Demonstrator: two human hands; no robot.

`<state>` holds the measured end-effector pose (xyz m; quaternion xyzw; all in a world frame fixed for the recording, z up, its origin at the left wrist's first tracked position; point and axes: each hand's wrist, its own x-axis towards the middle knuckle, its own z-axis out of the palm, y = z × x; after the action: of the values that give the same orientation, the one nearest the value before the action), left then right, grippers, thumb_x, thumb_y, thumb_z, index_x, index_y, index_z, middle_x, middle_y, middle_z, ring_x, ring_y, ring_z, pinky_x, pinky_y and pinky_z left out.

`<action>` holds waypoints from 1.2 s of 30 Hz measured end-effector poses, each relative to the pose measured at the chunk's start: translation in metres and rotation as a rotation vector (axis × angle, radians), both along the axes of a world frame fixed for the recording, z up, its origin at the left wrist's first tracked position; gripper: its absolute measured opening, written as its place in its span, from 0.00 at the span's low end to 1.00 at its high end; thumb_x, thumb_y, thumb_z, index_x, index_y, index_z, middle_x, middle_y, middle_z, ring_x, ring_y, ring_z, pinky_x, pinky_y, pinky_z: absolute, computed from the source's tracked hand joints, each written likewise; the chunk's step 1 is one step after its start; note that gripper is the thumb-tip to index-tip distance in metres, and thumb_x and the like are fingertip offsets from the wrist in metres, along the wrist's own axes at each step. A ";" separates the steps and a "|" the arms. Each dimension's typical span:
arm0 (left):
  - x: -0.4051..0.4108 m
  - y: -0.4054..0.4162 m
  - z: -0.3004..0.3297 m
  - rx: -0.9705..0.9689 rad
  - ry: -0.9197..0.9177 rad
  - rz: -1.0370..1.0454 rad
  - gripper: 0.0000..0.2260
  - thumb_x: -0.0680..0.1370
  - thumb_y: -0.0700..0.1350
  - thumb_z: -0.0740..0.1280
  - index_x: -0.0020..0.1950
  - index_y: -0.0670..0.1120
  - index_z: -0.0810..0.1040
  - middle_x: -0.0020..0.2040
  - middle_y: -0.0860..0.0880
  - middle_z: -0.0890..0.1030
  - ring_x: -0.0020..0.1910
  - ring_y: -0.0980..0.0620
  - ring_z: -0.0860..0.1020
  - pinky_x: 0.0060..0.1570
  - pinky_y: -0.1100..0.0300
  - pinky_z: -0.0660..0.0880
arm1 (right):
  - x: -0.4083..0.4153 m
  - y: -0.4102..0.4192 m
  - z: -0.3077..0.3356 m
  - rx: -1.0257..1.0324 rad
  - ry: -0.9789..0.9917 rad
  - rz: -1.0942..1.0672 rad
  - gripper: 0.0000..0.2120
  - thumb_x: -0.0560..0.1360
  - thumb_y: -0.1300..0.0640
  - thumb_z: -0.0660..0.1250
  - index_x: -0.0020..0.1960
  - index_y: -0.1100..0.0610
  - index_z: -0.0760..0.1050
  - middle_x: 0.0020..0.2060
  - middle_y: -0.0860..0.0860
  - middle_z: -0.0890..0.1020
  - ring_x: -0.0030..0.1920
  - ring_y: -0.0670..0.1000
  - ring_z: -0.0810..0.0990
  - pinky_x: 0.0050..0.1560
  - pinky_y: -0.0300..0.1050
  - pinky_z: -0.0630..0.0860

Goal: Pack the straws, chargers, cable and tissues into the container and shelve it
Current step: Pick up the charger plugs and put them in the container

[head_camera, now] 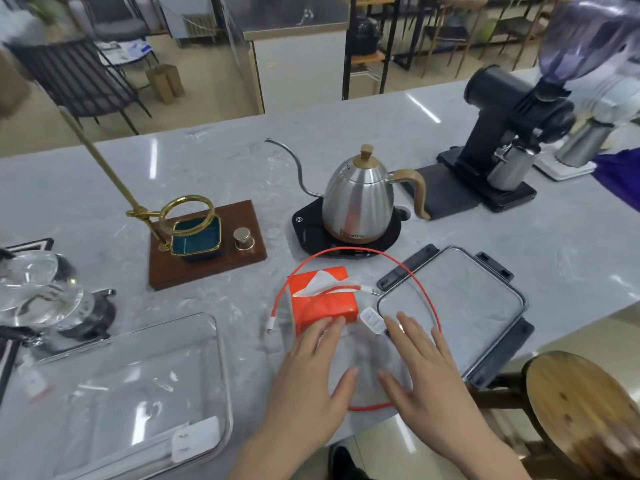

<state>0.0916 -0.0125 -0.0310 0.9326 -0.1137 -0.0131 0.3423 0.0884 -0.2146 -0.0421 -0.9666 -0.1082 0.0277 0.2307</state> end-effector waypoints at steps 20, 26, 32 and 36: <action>0.034 -0.050 -0.019 -0.069 0.103 0.095 0.24 0.76 0.52 0.65 0.72 0.56 0.68 0.65 0.61 0.73 0.60 0.60 0.74 0.61 0.61 0.72 | 0.054 -0.018 -0.028 0.137 -0.077 -0.025 0.19 0.70 0.45 0.61 0.59 0.47 0.76 0.50 0.42 0.81 0.56 0.46 0.77 0.74 0.55 0.57; 0.036 -0.055 -0.019 -0.077 0.111 0.115 0.22 0.76 0.50 0.67 0.70 0.56 0.71 0.63 0.60 0.74 0.57 0.62 0.74 0.60 0.65 0.71 | 0.063 -0.013 -0.036 0.145 -0.090 -0.027 0.19 0.67 0.44 0.65 0.56 0.47 0.79 0.47 0.42 0.82 0.52 0.48 0.79 0.72 0.48 0.55; 0.036 -0.057 -0.019 -0.096 0.108 0.124 0.22 0.76 0.49 0.67 0.70 0.56 0.72 0.62 0.61 0.75 0.56 0.62 0.75 0.59 0.66 0.71 | 0.064 -0.012 -0.036 0.154 -0.075 -0.025 0.17 0.69 0.44 0.63 0.56 0.46 0.79 0.47 0.41 0.82 0.52 0.47 0.79 0.74 0.47 0.55; 0.035 -0.058 -0.019 -0.116 0.106 0.140 0.22 0.75 0.49 0.67 0.69 0.56 0.72 0.62 0.61 0.75 0.57 0.62 0.75 0.60 0.63 0.73 | 0.066 -0.012 -0.035 0.148 -0.042 -0.003 0.16 0.70 0.43 0.62 0.56 0.43 0.78 0.45 0.38 0.81 0.52 0.44 0.76 0.75 0.48 0.54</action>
<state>0.1268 -0.0702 -0.0504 0.9149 -0.0307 -0.0320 0.4013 0.1546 -0.2268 -0.0775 -0.9475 -0.1132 -0.0011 0.2991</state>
